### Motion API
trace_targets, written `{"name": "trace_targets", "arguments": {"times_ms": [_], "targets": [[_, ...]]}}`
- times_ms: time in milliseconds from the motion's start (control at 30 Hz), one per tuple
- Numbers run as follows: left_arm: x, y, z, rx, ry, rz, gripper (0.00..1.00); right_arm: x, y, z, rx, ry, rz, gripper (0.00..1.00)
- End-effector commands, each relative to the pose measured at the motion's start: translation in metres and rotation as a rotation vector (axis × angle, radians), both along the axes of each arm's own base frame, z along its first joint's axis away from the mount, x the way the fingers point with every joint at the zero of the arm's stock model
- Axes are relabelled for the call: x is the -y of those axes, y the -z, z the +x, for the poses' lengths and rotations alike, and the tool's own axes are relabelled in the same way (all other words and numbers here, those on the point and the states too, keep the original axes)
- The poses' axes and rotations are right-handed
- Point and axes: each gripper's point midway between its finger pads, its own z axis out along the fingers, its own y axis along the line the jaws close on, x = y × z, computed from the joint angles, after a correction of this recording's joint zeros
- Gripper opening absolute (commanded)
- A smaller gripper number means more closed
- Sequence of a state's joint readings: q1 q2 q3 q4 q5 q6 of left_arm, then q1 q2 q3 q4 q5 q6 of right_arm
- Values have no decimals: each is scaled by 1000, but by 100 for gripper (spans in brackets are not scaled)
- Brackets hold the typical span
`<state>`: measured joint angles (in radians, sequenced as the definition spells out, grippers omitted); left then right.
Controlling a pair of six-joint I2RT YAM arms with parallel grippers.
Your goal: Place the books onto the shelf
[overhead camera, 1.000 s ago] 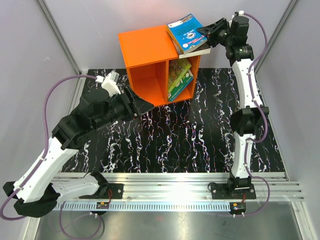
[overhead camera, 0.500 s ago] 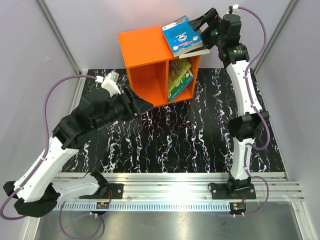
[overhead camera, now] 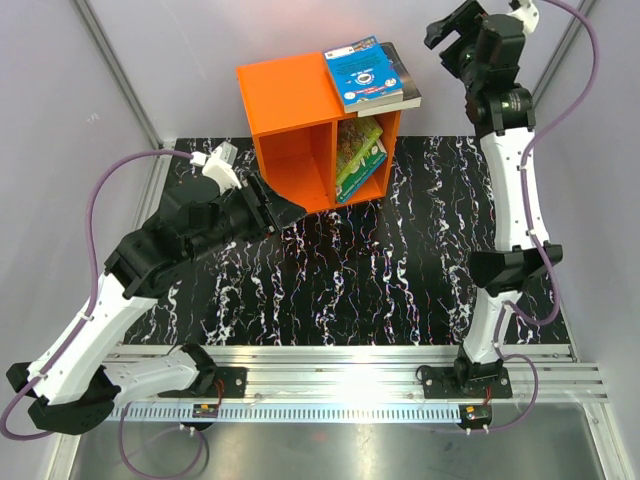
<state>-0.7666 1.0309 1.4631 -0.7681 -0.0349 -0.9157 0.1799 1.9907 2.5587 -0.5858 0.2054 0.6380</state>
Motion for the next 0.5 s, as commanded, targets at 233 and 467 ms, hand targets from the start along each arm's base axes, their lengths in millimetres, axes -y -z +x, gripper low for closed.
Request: {"name": "trace_targets", "arguments": {"times_ms": [233, 467], "targets": [[-1, 5, 8, 15, -28, 1, 59, -165, -37, -75, 153, -464, -128, 9], [-12, 11, -3, -18, -43, -5, 57, -247, 21, -68, 51, -425, -197, 2]]}}
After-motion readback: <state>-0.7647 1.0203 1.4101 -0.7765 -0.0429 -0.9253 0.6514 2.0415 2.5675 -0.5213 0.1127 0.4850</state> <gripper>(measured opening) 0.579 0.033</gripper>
